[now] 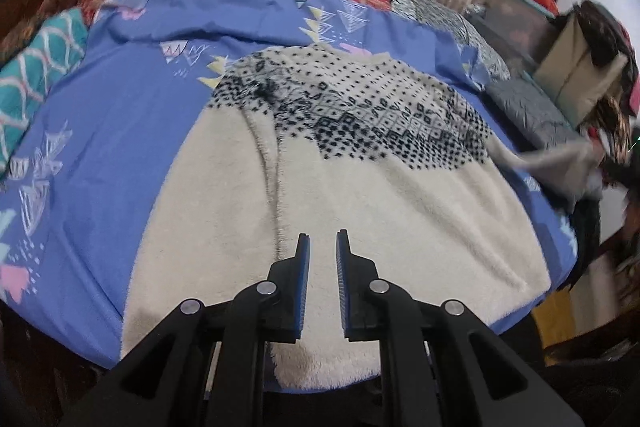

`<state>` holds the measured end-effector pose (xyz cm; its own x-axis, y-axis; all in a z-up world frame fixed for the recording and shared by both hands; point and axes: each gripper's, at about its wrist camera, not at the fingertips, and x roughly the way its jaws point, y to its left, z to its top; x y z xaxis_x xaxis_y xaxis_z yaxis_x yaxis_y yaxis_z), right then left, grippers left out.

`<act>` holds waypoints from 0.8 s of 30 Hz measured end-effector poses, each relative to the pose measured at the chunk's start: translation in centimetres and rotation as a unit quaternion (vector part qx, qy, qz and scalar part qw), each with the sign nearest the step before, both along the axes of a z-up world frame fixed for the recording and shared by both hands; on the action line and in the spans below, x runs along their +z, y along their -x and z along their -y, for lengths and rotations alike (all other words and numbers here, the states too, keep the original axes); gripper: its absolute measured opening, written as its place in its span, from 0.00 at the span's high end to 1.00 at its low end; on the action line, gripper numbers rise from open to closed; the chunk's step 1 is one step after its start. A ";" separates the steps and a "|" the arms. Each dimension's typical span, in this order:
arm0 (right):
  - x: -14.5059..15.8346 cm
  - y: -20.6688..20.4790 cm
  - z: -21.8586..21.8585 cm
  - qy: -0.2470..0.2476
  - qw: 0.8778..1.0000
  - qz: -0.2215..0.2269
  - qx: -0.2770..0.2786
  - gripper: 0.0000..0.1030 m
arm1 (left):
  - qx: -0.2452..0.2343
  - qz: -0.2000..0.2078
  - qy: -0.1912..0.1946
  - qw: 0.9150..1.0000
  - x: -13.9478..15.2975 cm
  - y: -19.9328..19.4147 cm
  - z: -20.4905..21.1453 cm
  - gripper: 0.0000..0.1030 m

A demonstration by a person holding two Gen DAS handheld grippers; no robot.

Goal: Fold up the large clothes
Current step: 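Grasp a jacket sleeve with the right tool and lift it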

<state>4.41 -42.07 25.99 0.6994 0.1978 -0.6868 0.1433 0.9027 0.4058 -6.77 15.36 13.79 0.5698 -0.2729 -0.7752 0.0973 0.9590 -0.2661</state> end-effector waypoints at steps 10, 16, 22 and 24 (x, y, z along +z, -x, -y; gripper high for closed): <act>8.1 -8.7 -3.1 -0.138 0.990 0.008 -0.035 0.92 | 0.024 0.038 0.031 0.999 -1.0 1.8 -3.9 0.64; 4.7 -14.8 -16.0 -0.153 0.984 -0.066 0.054 0.92 | 0.043 0.039 0.046 0.997 -2.1 2.9 -7.5 0.64; 1.9 -24.0 -33.6 -0.101 0.972 -0.108 0.184 0.89 | 0.085 0.041 0.052 0.994 -2.6 4.0 -11.2 0.64; -0.9 -26.9 -39.2 -0.059 0.956 -0.145 0.249 0.63 | 0.098 0.039 0.051 0.993 -2.7 4.5 -12.2 0.64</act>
